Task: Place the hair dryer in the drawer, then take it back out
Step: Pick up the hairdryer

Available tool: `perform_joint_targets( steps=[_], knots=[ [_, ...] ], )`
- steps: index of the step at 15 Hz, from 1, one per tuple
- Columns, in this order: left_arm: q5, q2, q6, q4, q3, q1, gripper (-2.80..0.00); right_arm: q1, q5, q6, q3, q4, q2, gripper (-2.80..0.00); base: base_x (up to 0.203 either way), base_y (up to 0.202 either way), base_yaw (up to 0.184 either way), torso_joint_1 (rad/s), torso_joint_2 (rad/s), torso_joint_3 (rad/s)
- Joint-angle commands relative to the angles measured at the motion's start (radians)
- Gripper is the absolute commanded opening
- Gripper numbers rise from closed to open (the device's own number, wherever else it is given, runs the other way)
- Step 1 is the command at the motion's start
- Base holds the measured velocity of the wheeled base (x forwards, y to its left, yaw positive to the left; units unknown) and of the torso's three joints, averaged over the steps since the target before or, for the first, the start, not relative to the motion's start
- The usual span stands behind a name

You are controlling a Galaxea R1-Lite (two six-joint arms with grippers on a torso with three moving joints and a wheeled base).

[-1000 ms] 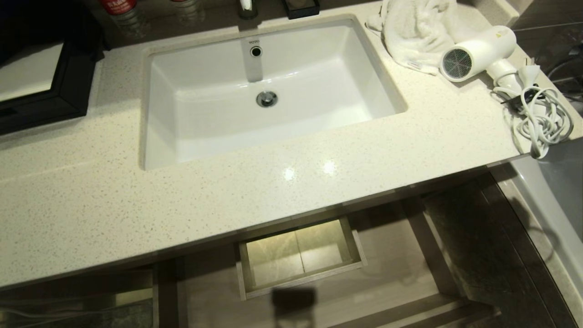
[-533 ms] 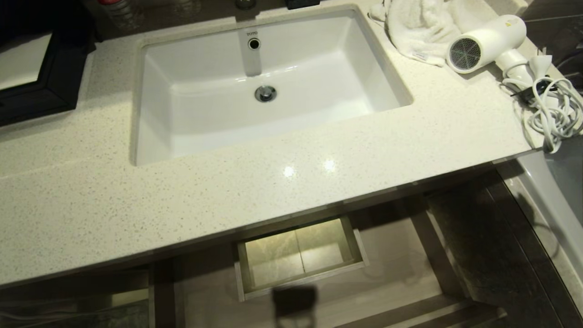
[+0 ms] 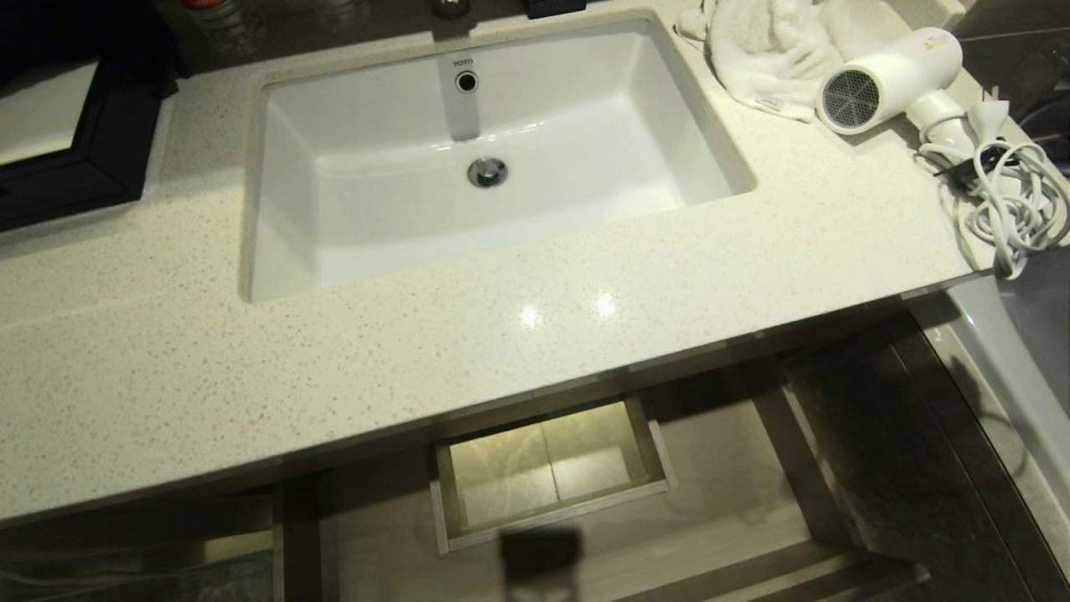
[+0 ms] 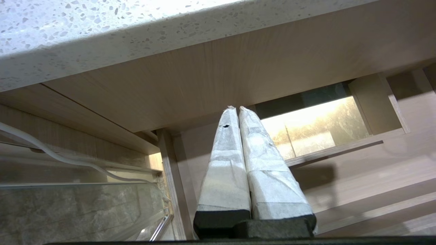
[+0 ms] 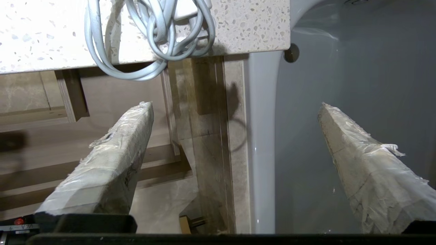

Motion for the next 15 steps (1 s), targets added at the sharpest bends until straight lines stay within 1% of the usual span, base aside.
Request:
perform_joint_targets(
  steps=[1,5,6,9,12,15],
  knots=[
    [0.000,0.000,0.000,-0.001,0.000,0.000,-2.80,-0.001,0.012,0.001,0.010,0.002,-0.013,0.00,0.000,0.000,0.000,0.000,0.00,0.000],
    [0.000,0.000,0.000,-0.001,0.000,0.001,-2.80,-0.004,0.064,0.002,0.035,0.032,-0.070,0.00,0.000,0.000,0.000,0.000,0.00,0.000],
    [0.000,0.000,0.000,-0.001,0.000,0.001,-2.80,-0.004,0.075,0.002,0.035,0.065,-0.088,0.00,0.000,0.000,0.000,0.000,0.00,0.000],
    [0.000,0.000,0.000,-0.001,0.000,-0.001,-2.80,-0.005,0.098,0.008,-0.019,0.148,-0.095,0.00,0.000,0.000,0.000,0.000,0.00,0.000],
    [0.000,0.000,0.000,-0.001,0.000,-0.001,-2.80,-0.007,0.101,0.005,-0.038,0.147,-0.090,0.00,0.000,0.000,0.000,0.000,0.00,0.000],
    [0.000,0.000,0.000,-0.001,0.000,0.001,-2.80,-0.007,0.115,0.008,-0.025,0.154,-0.112,0.00,0.000,0.000,0.000,0.000,0.00,0.000]
  ],
)
